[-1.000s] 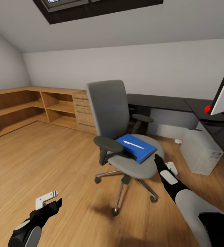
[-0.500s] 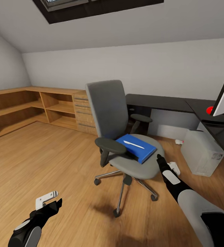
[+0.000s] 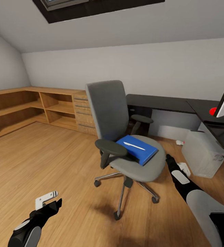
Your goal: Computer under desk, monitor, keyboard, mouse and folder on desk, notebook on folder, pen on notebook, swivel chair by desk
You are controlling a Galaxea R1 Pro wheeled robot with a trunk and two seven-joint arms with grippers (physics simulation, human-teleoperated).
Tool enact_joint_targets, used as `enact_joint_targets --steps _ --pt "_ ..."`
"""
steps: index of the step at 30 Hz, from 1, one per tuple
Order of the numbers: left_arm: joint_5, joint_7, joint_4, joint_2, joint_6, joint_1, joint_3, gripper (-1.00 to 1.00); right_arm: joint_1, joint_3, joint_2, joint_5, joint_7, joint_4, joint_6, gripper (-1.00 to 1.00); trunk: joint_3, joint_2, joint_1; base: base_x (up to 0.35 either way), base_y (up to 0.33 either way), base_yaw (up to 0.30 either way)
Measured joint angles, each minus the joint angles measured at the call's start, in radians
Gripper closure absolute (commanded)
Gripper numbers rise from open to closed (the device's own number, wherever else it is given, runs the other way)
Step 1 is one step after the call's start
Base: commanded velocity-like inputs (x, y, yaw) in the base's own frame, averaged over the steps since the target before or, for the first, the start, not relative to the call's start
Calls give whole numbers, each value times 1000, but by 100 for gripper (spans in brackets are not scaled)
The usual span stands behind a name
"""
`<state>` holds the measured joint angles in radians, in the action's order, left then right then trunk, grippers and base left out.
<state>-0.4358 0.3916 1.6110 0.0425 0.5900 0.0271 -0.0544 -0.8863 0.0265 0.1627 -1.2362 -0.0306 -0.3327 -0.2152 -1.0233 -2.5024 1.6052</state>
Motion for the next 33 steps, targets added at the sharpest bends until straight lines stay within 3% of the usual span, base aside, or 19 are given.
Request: enact_joint_targets --steps 6,33 --pt "0 0 0 0 1 0 0 -100 0 -7 11 -1 0 0 0 -100 0 0 0 110 19 0" --pt "0 -2 0 0 1 0 0 -100 0 -10 10 -4 -14 3 4 -100 0 0 0 123 13 0"
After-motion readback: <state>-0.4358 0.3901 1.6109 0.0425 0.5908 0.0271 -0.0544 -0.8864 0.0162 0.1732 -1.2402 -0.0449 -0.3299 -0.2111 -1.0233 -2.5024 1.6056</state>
